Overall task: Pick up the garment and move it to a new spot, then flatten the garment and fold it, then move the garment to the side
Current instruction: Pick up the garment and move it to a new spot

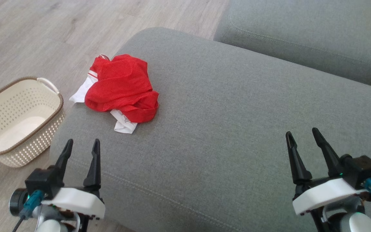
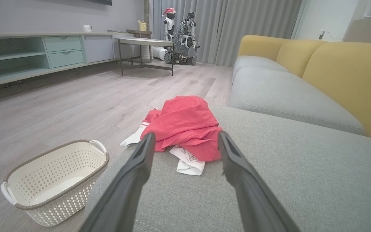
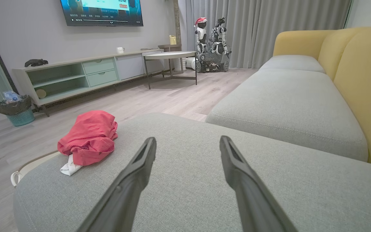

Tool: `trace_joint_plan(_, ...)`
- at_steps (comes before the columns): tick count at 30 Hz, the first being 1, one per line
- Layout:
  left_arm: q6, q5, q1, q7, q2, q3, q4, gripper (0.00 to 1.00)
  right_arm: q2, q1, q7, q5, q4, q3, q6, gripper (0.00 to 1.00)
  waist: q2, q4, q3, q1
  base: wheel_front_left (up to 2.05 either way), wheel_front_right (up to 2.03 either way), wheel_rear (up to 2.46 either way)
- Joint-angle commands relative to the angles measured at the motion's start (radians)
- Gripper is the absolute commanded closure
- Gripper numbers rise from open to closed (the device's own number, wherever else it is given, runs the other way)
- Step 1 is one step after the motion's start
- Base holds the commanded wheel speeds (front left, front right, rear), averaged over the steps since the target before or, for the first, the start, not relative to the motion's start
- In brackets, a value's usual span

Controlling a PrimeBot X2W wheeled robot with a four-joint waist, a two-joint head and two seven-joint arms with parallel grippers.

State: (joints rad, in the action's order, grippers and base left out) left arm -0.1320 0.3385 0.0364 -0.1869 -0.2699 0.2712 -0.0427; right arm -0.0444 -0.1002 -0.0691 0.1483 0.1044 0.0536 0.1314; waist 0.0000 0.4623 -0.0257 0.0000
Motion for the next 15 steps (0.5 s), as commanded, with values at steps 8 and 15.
trace_joint_plan(8,-0.002,0.021,-0.11,-0.03,-0.024,-0.072,0.035,0.0,-0.006,0.065,-0.028,-0.005,0.068,0.031,-0.001,0.0,0.0,-0.041,0.093,0.0,0.0,0.0,0.0)
trace_joint_plan(15,0.015,0.047,-0.206,-0.062,-0.009,-0.117,-0.01,0.0,-0.006,0.131,-0.076,-0.056,0.119,0.04,-0.001,0.0,0.0,-0.095,0.249,0.0,0.0,0.0,0.0)
